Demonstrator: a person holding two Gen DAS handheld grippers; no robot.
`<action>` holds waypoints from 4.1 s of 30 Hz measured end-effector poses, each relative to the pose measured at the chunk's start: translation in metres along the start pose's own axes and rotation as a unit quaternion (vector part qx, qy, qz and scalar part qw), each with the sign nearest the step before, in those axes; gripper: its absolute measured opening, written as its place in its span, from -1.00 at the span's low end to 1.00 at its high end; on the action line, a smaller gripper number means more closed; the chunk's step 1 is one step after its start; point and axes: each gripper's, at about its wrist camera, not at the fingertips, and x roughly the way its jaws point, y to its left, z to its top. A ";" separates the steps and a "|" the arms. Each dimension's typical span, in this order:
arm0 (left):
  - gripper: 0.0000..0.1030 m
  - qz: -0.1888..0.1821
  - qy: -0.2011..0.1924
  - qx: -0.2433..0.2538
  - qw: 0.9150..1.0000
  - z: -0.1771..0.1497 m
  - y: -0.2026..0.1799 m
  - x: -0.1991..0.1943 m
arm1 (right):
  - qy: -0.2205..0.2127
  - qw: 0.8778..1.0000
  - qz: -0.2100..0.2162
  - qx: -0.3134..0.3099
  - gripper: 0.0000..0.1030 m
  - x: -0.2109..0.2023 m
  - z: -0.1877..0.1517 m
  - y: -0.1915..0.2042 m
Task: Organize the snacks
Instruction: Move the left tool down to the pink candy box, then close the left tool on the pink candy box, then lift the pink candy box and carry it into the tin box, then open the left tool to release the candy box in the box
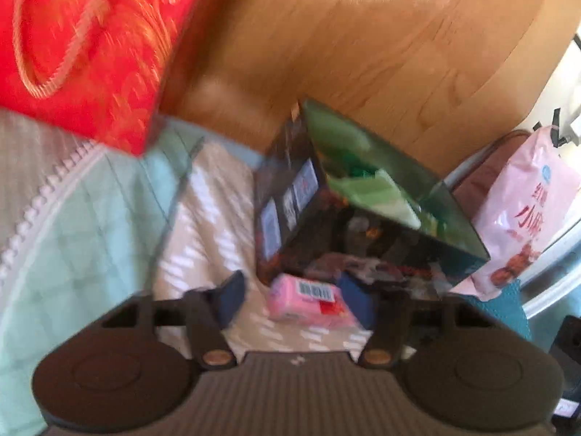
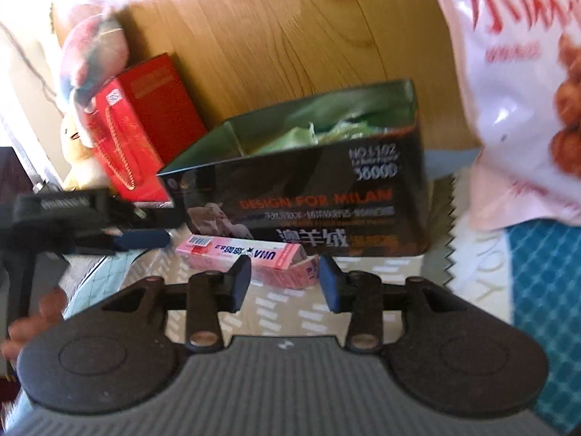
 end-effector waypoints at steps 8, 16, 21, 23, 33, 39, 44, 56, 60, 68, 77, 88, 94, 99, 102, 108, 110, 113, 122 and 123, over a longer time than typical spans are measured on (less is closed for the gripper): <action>-0.15 -0.006 0.021 0.056 0.998 -0.026 -0.044 -0.014 | 0.001 0.998 -0.025 -0.049 -0.20 -0.034 -0.017 0.011; -0.02 -0.019 0.064 0.163 0.984 -0.105 -0.105 -0.043 | 0.007 0.996 -0.061 -0.068 -0.20 -0.126 -0.080 0.013; 0.05 -0.028 0.060 0.192 0.979 -0.158 -0.111 -0.084 | -0.004 0.994 -0.061 -0.088 -0.20 -0.169 -0.124 0.032; 0.05 -0.027 0.056 0.194 0.979 -0.175 -0.108 -0.099 | -0.007 0.994 -0.050 -0.098 -0.20 -0.181 -0.140 0.041; 0.19 -0.048 0.007 0.166 0.985 -0.232 -0.066 -0.179 | -0.058 0.990 0.044 -0.122 -0.08 -0.221 -0.193 0.085; 0.31 -0.056 -0.012 0.129 0.990 -0.232 -0.049 -0.194 | -0.060 0.986 0.024 -0.154 -0.02 -0.222 -0.205 0.099; 0.32 -0.065 -0.006 0.116 0.991 -0.232 -0.046 -0.191 | -0.072 0.985 0.005 -0.155 0.15 -0.220 -0.214 0.100; 0.31 -0.067 -0.003 0.137 0.988 -0.236 -0.051 -0.188 | -0.087 0.986 -0.035 -0.135 0.12 -0.224 -0.212 0.090; 0.22 -0.069 0.007 0.145 0.987 -0.237 -0.053 -0.183 | -0.064 0.989 -0.024 -0.129 0.07 -0.219 -0.215 0.089; 0.05 -0.055 0.016 0.138 0.989 -0.236 -0.050 -0.188 | -0.040 0.987 -0.026 -0.156 -0.43 -0.209 -0.211 0.102; 0.05 -0.041 0.019 0.146 0.988 -0.205 -0.061 -0.181 | 0.011 0.984 -0.016 -0.175 -0.44 -0.191 -0.164 0.099; 0.06 -0.026 0.047 0.165 0.985 -0.161 -0.073 -0.115 | 0.036 0.984 -0.050 -0.165 -0.43 -0.151 -0.127 0.072; 0.06 -0.066 0.010 0.162 0.985 -0.093 -0.090 -0.110 | -0.009 0.988 -0.059 -0.139 -0.43 -0.146 -0.080 0.055; 0.06 -0.040 -0.041 0.169 0.984 -0.017 -0.107 -0.093 | -0.090 0.981 -0.066 -0.158 -0.43 -0.122 -0.019 0.055; 0.06 -0.025 -0.048 0.160 0.986 0.023 -0.106 -0.067 | -0.138 0.978 -0.061 -0.144 -0.44 -0.093 0.017 0.042; 0.07 0.012 -0.014 0.129 0.991 0.057 -0.087 -0.002 | -0.135 0.985 -0.072 -0.075 -0.44 -0.025 0.057 0.012; 0.07 0.024 -0.007 0.120 0.992 0.060 -0.079 0.011 | -0.113 0.988 -0.076 -0.079 -0.40 -0.007 0.057 0.009; 0.12 0.008 -0.015 0.112 0.994 0.056 -0.070 0.004 | -0.112 0.984 -0.101 -0.096 -0.29 -0.006 0.047 0.014; 0.26 -0.025 -0.024 0.118 0.992 -0.006 -0.023 -0.087 | -0.058 0.994 0.000 -0.094 -0.23 -0.068 -0.028 0.037; 0.26 -0.027 -0.014 0.122 0.992 -0.016 -0.019 -0.090 | -0.031 0.995 0.020 -0.091 -0.23 -0.068 -0.040 0.041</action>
